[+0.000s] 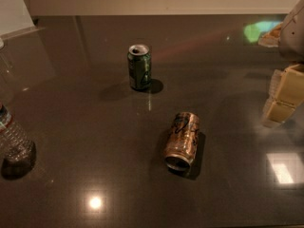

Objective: Place orange can upright

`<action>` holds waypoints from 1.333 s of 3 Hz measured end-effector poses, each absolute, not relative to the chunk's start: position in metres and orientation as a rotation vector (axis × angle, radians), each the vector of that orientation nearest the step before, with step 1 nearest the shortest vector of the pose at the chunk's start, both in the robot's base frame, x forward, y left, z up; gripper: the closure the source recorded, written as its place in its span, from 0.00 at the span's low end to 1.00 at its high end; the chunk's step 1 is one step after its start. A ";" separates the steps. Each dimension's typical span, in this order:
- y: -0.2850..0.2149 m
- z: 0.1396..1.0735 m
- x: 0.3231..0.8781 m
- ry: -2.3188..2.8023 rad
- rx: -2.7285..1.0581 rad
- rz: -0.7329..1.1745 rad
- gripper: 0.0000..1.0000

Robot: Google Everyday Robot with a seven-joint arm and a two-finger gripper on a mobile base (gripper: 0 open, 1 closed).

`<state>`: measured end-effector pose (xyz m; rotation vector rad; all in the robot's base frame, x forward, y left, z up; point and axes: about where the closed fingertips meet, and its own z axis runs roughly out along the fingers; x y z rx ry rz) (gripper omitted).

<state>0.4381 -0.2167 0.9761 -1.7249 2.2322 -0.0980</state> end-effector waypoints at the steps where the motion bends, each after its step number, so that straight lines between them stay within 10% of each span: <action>1: -0.217 0.976 0.438 2.232 -1.725 -0.098 0.00; 4: -0.124 0.941 0.431 1.730 -2.217 0.118 0.00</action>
Offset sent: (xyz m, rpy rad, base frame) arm 0.0017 0.0485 -0.0324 0.0166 0.0761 0.2853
